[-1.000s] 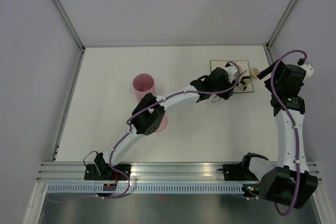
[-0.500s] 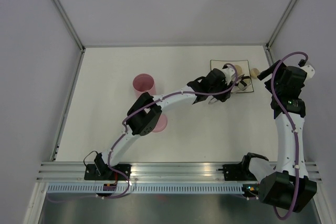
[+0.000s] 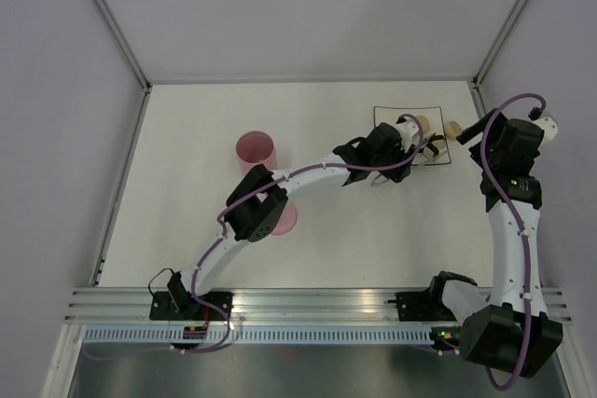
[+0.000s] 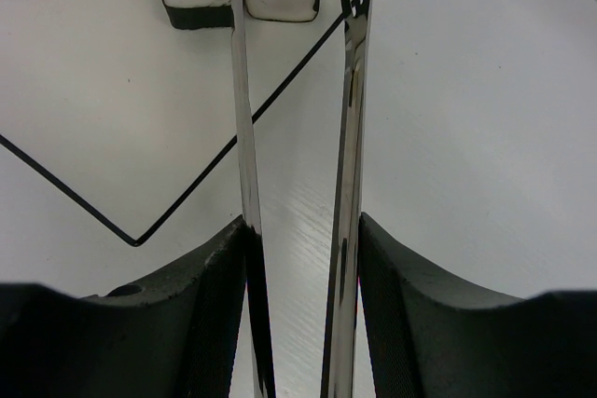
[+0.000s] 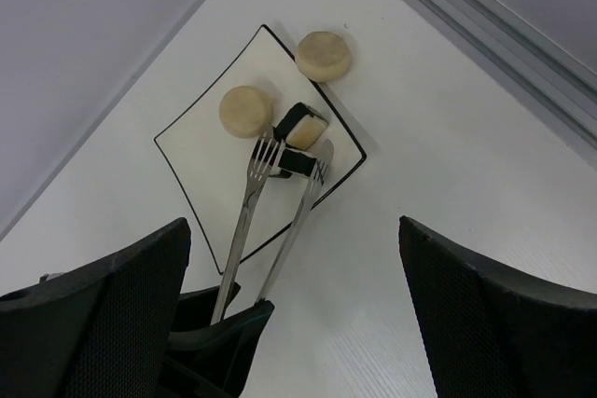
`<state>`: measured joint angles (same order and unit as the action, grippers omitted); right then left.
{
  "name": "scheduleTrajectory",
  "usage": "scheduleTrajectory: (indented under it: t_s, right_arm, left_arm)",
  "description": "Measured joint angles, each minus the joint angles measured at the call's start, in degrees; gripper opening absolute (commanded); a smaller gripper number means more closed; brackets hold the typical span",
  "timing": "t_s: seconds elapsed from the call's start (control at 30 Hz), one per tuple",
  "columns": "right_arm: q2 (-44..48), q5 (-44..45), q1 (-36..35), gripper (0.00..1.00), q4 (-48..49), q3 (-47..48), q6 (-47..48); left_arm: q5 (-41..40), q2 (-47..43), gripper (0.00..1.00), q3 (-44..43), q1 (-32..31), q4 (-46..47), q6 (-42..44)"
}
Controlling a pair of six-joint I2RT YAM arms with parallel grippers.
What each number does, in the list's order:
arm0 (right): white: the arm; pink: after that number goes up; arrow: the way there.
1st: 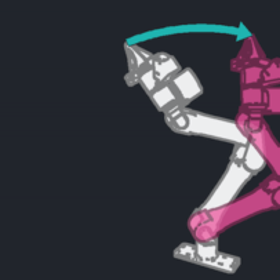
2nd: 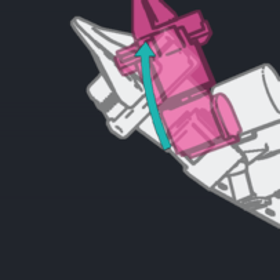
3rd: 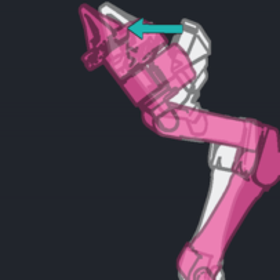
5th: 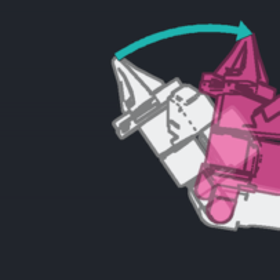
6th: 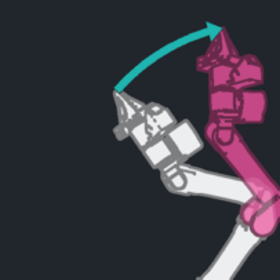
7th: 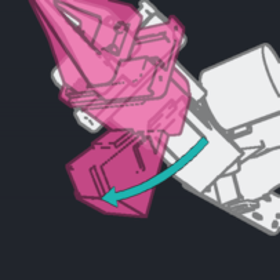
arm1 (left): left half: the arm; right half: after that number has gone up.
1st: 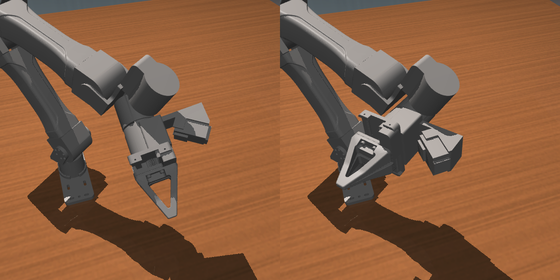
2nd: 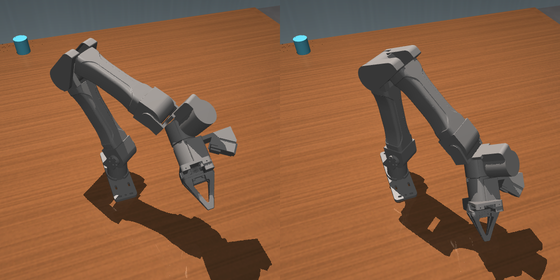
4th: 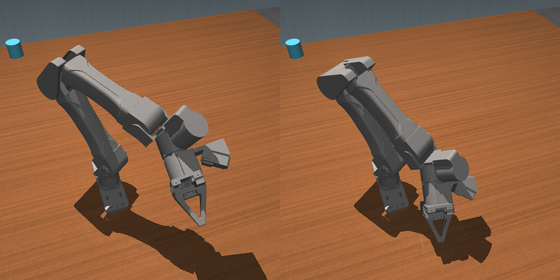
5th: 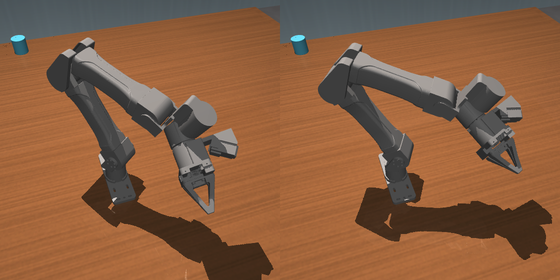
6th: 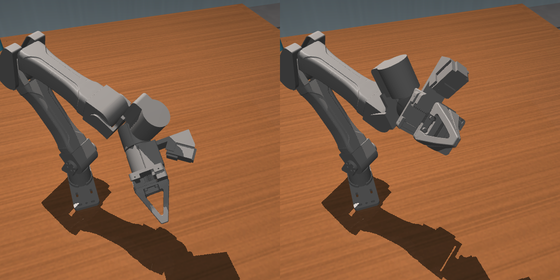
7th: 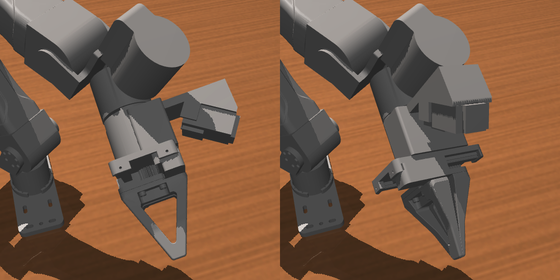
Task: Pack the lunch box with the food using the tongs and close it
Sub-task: Pick up the food using the clamp, then place the food into the lunch box
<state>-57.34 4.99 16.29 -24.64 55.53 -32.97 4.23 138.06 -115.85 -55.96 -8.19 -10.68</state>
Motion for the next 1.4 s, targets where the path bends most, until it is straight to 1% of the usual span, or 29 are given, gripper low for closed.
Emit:
scheduleTrajectory:
  t_s: [0.27, 0.4, 0.43, 0.53, 0.63, 0.87, 1.03, 1.2, 1.4]
  right_arm:
    - [0.1, 0.0, 0.0, 0.98, -0.2, -0.9, 0.0]
    - [0.2, 0.0, 0.0, 0.98, -0.2, -0.9, 0.0]
    - [0.2, 0.0, 0.0, 0.98, -0.2, -0.9, 0.0]
    - [0.2, 0.0, 0.0, 0.98, -0.2, -0.9, 0.0]
    - [0.2, -0.1, 0.0, 0.98, -0.2, -0.9, -0.1]
    - [0.9, -0.1, 0.0, 0.98, -0.2, -1.3, -0.2]
    - [1.2, -0.2, 0.0, 0.98, -0.2, -1.6, -0.3]
    - [2.0, -0.2, 0.0, 0.98, -0.3, -1.8, -0.3]
    - [3.3, -0.2, 0.0, 0.98, -0.8, -1.8, -0.2]
  left_arm:
    - [-1.3, 0.0, 0.54, 0.1, 0.0, -0.8, -0.1]
    - [-1.2, 0.0, 0.47, 0.7, 0.0, -0.8, -0.4]
    - [-1.1, 0.0, 0.43, 0.9, 0.0, -0.9, -0.4]
    - [-1.0, 0.0, 0.36, 1.6, 0.0, -0.9, -0.7]
    - [-1.0, 0.0, 0.31, 2.3, 0.0, -0.9, -0.9]
    - [-1.3, -1.2, 0.27, 5.0, 0.0, -0.7, -0.9]
    - [-2.1, -7.1, 0.23, 8.9, 0.0, -0.4, -0.9]
    - [-2.2, -13.4, 0.22, 9.7, 0.0, 0.5, -0.9]
    - [-2.4, -22.5, 0.21, 13.7, 0.7, 0.8, -2.1]
